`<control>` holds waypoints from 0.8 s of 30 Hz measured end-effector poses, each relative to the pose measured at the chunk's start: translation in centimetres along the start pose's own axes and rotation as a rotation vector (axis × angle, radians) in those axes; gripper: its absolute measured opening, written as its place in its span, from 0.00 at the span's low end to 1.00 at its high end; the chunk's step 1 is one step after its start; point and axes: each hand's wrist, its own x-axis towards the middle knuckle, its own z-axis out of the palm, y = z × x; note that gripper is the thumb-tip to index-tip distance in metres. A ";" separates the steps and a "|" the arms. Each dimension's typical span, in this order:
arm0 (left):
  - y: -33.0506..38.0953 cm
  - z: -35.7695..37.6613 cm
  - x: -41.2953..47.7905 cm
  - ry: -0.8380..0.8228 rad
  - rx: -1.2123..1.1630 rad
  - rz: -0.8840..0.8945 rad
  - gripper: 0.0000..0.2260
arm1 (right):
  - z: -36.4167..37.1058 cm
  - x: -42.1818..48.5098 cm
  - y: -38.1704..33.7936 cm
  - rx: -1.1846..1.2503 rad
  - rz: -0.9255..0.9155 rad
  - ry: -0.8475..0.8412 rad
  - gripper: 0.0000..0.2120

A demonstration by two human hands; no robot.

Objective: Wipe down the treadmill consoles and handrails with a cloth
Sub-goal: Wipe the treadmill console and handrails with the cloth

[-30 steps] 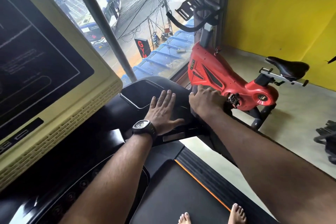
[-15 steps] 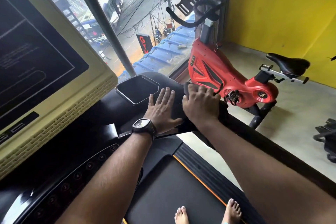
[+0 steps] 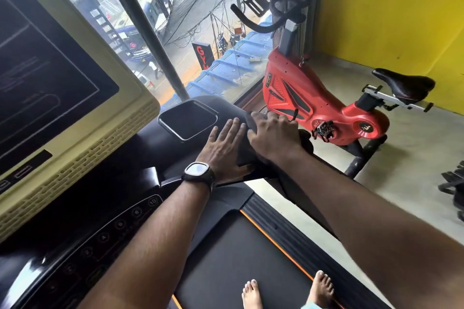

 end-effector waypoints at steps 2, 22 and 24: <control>0.1 -0.3 -0.2 -0.014 0.006 -0.009 0.50 | -0.9 1.9 1.3 0.148 0.120 -0.119 0.24; 1.4 0.2 0.0 -0.004 -0.025 -0.078 0.52 | -0.3 -1.7 1.3 -0.001 -0.012 0.022 0.24; 1.5 0.2 0.0 0.002 -0.009 -0.069 0.52 | -1.1 0.5 2.9 0.167 0.065 -0.114 0.24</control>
